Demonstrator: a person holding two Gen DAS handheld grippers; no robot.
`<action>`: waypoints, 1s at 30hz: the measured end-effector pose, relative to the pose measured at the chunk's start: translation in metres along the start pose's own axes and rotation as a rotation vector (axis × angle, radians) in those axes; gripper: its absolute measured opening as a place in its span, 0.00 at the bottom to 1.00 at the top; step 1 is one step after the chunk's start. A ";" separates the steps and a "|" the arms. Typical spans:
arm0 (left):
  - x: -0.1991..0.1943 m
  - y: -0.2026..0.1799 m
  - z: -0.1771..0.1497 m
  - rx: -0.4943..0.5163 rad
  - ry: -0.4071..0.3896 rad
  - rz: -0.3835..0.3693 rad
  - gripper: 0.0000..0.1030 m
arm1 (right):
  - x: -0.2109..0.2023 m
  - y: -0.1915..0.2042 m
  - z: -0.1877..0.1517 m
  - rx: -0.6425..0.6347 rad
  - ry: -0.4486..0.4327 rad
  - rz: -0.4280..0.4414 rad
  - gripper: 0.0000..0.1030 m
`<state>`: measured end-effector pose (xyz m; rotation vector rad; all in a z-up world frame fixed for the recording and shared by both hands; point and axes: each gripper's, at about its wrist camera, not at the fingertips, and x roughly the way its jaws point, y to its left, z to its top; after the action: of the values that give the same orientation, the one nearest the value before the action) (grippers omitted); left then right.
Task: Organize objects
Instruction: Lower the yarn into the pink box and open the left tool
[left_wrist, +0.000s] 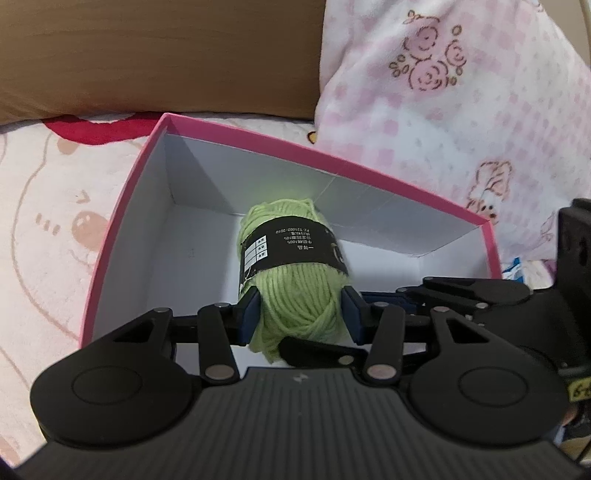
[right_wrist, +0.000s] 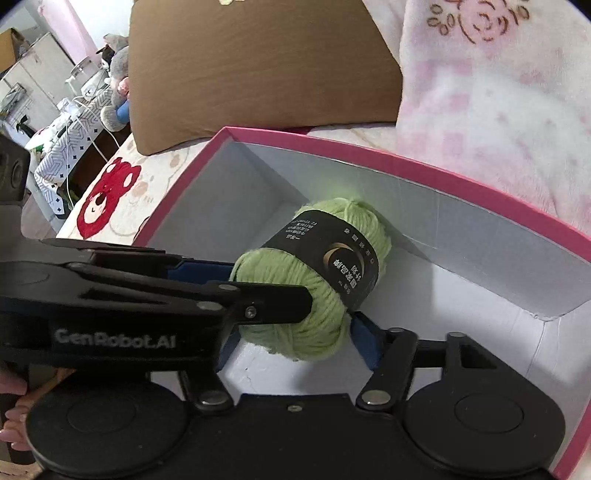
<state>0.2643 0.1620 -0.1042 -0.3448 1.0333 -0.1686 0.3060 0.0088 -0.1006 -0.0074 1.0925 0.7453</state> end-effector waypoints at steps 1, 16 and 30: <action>0.000 0.000 -0.001 0.005 0.000 0.009 0.44 | 0.000 0.001 -0.001 -0.007 -0.003 -0.008 0.57; 0.010 0.007 -0.005 -0.033 0.002 0.041 0.38 | 0.013 -0.005 -0.002 0.042 0.055 -0.052 0.57; -0.002 0.002 -0.008 -0.074 0.038 0.085 0.44 | -0.037 -0.017 -0.012 0.011 0.032 -0.041 0.64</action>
<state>0.2564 0.1631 -0.1071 -0.3652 1.0913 -0.0608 0.2970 -0.0283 -0.0829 -0.0329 1.1241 0.7047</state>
